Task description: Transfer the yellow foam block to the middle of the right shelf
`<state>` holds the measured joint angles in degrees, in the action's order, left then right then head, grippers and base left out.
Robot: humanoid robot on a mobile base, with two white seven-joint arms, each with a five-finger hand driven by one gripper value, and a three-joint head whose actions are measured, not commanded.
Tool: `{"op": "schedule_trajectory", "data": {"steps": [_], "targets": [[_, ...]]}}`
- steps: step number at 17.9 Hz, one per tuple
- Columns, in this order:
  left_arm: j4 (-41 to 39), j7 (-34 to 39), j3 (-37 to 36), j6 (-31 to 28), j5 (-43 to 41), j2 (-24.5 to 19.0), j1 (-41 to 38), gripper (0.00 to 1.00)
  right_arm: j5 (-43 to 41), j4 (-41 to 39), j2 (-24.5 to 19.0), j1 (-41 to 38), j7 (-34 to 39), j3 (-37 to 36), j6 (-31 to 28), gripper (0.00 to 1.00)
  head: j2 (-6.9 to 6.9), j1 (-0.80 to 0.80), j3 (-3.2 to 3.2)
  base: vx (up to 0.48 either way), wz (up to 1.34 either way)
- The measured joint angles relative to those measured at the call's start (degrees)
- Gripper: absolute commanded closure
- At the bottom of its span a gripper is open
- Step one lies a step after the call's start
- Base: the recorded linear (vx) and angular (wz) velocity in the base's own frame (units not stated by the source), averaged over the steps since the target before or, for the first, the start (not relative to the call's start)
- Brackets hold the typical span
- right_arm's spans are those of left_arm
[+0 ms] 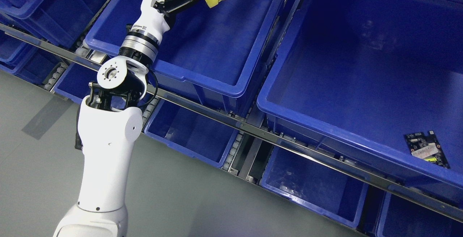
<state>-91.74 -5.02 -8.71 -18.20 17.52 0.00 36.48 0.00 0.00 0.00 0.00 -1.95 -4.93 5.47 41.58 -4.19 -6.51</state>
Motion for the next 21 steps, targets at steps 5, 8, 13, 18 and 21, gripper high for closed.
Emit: {"op": "schedule_trajectory", "data": {"steps": [5, 8, 13, 18, 21], "targets": [[-0.1, 0.1, -1.3, -4.2, -0.5, 0.0, 2.4, 0.00, 0.0, 0.0, 0.0, 0.0, 0.0, 0.0, 0.0, 0.00, 0.00, 0.00, 0.00, 0.000, 0.00], [-0.2, 0.1, -1.7, 1.3, -0.7, 0.0, 3.8, 0.00, 0.0, 0.0, 0.0, 0.0, 0.0, 0.0, 0.0, 0.00, 0.00, 0.00, 0.00, 0.000, 0.00], [-0.7, -0.4, -1.2, 24.0, -0.8, 0.0, 1.5, 0.00, 0.0, 0.0, 0.0, 0.0, 0.0, 0.0, 0.0, 0.00, 0.00, 0.00, 0.00, 0.000, 0.00], [-2.5, -0.5, -0.4, 28.6, -0.8, 0.0, -5.4, 0.00, 0.0, 0.0, 0.0, 0.0, 0.0, 0.0, 0.0, 0.00, 0.00, 0.00, 0.00, 0.000, 0.00], [-3.7, -0.5, -0.3, 27.0, -0.8, 0.0, -8.7, 0.00, 0.0, 0.0, 0.0, 0.0, 0.0, 0.0, 0.0, 0.00, 0.00, 0.00, 0.00, 0.000, 0.00]]}}
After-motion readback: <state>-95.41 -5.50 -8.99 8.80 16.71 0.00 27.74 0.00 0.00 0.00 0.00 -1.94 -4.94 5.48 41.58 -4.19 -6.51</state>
